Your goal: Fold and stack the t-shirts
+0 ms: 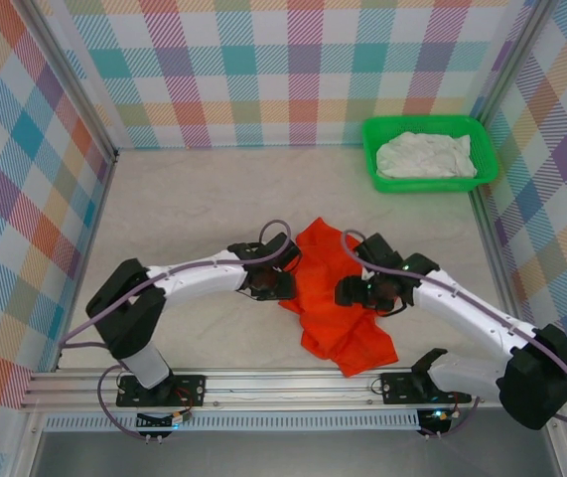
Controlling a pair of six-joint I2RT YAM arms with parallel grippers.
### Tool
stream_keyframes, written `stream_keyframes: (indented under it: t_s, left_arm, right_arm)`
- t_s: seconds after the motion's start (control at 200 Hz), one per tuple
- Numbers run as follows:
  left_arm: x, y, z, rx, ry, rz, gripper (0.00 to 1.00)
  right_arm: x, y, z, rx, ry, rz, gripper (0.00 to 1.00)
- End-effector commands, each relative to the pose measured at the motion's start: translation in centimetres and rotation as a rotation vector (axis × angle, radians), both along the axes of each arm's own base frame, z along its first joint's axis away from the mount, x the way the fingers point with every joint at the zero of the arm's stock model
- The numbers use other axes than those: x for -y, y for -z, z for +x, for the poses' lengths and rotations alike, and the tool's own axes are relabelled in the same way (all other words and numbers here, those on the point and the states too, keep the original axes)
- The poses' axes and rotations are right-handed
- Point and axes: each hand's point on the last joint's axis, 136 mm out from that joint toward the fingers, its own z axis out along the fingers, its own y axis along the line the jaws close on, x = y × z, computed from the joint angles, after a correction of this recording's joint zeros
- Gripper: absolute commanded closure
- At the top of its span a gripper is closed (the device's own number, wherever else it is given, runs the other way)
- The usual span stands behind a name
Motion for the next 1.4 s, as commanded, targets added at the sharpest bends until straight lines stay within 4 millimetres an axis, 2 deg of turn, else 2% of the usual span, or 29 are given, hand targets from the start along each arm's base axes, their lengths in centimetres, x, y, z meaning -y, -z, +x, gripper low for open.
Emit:
stream_keyframes:
  t_s: [0.0, 0.08, 0.185, 0.245, 0.3, 0.385, 0.405, 0.62, 0.745, 0.915, 1.045, 1.205, 1.37, 1.39]
  left_arm:
    - [1.5, 1.2, 0.8, -0.009, -0.003, -0.032, 0.64]
    - [2.3, 2.1, 1.1, -0.018, 0.000, -0.042, 0.74]
    - [3.0, 2.3, 1.6, -0.012, -0.006, -0.061, 0.91]
    - [3.1, 2.0, 1.8, -0.001, -0.007, -0.062, 1.00]
    - [2.9, 1.4, 2.1, 0.017, -0.009, -0.055, 1.00]
    - [2.0, 0.0, 2.3, 0.051, -0.011, -0.029, 1.00]
    - [1.7, -0.4, 2.4, 0.060, -0.011, -0.024, 1.00]
    - [-2.4, -5.9, 3.7, 0.169, -0.019, 0.060, 1.00]
    - [-5.0, -9.1, 5.3, 0.223, -0.030, 0.086, 1.00]
    - [-6.5, -12.1, 8.0, 0.262, -0.016, 0.089, 1.00]
    - [-6.3, -12.8, 10.8, 0.268, 0.009, 0.103, 1.00]
    - [-5.2, -12.3, 15.5, 0.253, 0.027, 0.105, 1.00]
    - [-2.0, -13.2, 20.0, 0.284, 0.065, 0.040, 1.00]
    - [-1.4, -13.4, 20.4, 0.290, 0.071, 0.026, 0.96]
  right_arm:
    - [-1.3, 0.8, -1.9, -0.064, 0.036, 0.063, 0.28]
    - [-1.6, 2.0, -2.4, -0.087, 0.039, 0.066, 0.30]
    - [-1.7, 3.4, -2.1, -0.097, 0.056, 0.052, 0.41]
    - [-1.7, 3.8, -1.6, -0.085, 0.066, 0.032, 0.56]
    - [-1.6, 4.1, -0.9, -0.069, 0.076, 0.012, 0.74]
    - [-1.3, 4.1, 0.0, -0.039, 0.090, -0.028, 0.92]
    - [-1.1, 4.0, 0.3, -0.031, 0.094, -0.039, 1.00]
    - [2.1, 2.3, 1.8, 0.044, 0.113, -0.202, 1.00]
    - [4.3, 1.5, 2.9, 0.068, 0.143, -0.251, 1.00]
    - [6.4, 1.9, 4.8, 0.066, 0.192, -0.273, 1.00]
    - [6.9, 2.7, 5.9, 0.049, 0.197, -0.327, 1.00]
    - [7.4, 3.9, 6.9, 0.019, 0.205, -0.402, 1.00]
    - [8.5, 4.4, 7.0, 0.005, 0.242, -0.475, 1.00]
    - [8.7, 4.4, 6.9, 0.004, 0.249, -0.482, 1.00]
